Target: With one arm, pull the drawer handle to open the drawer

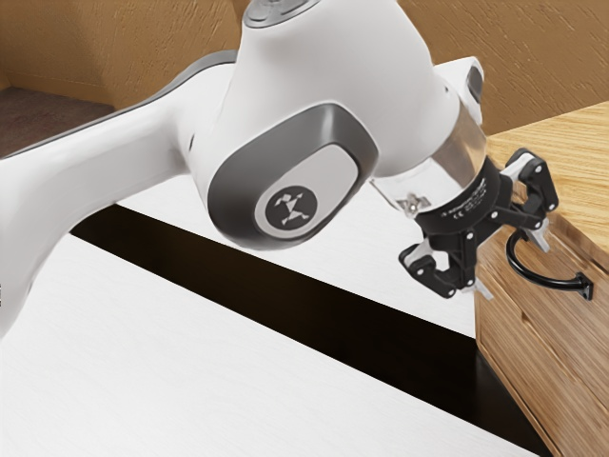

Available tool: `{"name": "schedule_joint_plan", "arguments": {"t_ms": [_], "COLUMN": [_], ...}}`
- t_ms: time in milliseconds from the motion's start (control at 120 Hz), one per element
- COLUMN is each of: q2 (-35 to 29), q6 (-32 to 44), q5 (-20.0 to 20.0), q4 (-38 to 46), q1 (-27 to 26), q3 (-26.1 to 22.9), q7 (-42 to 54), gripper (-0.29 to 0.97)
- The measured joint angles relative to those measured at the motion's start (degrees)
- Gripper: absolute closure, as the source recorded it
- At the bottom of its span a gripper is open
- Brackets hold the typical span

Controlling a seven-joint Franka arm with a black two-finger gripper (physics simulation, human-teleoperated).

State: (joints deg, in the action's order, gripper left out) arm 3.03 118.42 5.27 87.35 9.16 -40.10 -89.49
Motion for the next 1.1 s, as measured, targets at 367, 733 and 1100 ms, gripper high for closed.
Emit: {"name": "schedule_joint_plan", "arguments": {"t_ms": [367, 733, 1100], "q2": [2.39, 2.94, -1.59], "q6": [-0.01, 0.00, 0.84], "q5": [0.00, -0.02, -0.52], "q4": [0.36, 0.82, 4.90], "q1": [0.18, 0.28, 0.35], "q3": [0.02, 0.02, 0.54], "q7": [0.05, 0.08, 0.06], "gripper": [0.29, 0.31, 0.31]}}
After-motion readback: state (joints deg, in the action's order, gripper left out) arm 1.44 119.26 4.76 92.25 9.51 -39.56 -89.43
